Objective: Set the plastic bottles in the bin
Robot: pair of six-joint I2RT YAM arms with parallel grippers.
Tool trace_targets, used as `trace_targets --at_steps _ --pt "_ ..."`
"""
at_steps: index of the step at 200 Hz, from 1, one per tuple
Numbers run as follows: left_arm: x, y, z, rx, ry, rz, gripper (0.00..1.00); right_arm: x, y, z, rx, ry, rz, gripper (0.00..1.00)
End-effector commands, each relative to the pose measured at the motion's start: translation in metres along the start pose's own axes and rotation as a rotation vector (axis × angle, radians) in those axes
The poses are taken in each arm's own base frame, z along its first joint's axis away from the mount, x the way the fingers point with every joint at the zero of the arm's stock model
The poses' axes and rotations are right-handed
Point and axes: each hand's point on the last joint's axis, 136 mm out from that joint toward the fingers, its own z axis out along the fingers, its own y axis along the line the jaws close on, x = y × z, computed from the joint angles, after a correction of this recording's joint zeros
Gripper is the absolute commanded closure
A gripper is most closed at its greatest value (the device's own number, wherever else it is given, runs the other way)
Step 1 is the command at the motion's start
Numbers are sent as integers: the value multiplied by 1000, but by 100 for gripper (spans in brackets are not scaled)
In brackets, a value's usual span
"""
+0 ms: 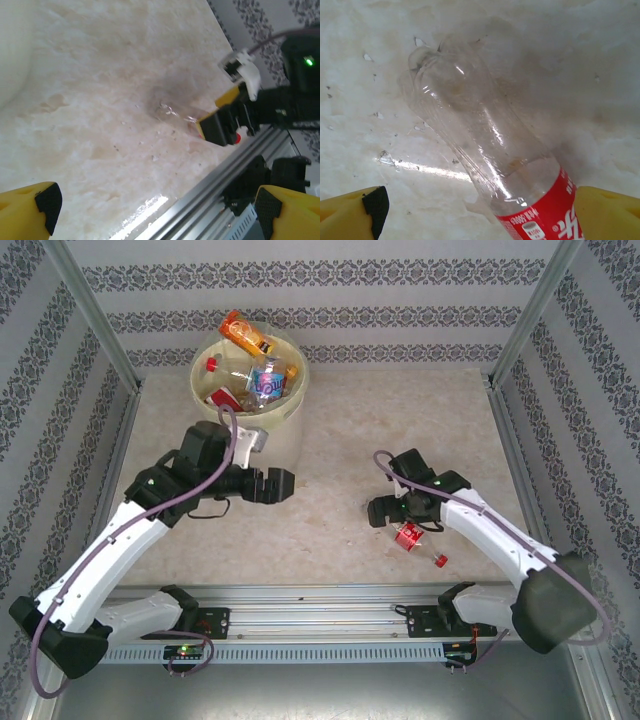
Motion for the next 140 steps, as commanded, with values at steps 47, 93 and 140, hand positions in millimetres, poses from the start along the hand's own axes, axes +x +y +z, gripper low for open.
trace_targets --at_steps 47,93,140 --pt "22 -28 39 117 -51 -15 0 -10 0 30 105 86 -106 7" --pt "41 -35 62 124 -29 -19 0 -25 3 54 134 112 -135 12" --pt "52 -32 72 109 -7 -35 0 -42 5 73 148 106 -134 21"
